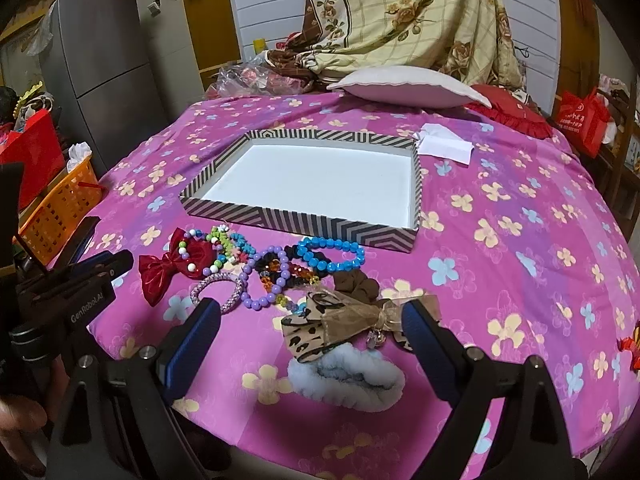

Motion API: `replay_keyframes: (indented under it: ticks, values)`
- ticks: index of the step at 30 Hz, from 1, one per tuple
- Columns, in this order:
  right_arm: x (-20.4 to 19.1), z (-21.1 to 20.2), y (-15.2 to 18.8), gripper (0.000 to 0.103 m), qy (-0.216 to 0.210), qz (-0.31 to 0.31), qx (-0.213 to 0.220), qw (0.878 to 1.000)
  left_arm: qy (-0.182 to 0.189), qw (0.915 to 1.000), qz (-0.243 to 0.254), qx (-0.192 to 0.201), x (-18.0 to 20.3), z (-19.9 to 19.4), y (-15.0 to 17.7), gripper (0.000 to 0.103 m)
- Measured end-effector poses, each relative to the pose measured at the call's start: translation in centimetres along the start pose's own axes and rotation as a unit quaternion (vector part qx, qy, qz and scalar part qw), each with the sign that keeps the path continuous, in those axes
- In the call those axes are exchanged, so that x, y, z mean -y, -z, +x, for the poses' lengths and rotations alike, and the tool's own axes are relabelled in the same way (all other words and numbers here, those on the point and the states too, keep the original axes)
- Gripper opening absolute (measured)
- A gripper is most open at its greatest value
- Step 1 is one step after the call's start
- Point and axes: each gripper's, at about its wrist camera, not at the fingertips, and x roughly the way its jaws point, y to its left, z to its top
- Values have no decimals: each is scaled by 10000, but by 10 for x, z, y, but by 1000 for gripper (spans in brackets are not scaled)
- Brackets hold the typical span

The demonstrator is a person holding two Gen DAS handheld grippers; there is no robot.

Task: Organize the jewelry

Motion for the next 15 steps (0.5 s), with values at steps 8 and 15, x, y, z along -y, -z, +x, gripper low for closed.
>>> replay_keyframes:
  ticks: [8, 15]
  values:
    - [9, -4, 4, 94, -26, 39, -28, 10000, 56, 9999, -47, -98, -7, -5, -2, 19]
    - [34, -11, 13, 94, 86, 131, -64, 9999, 216, 9982, -492, -282, -46, 3, -14, 19]
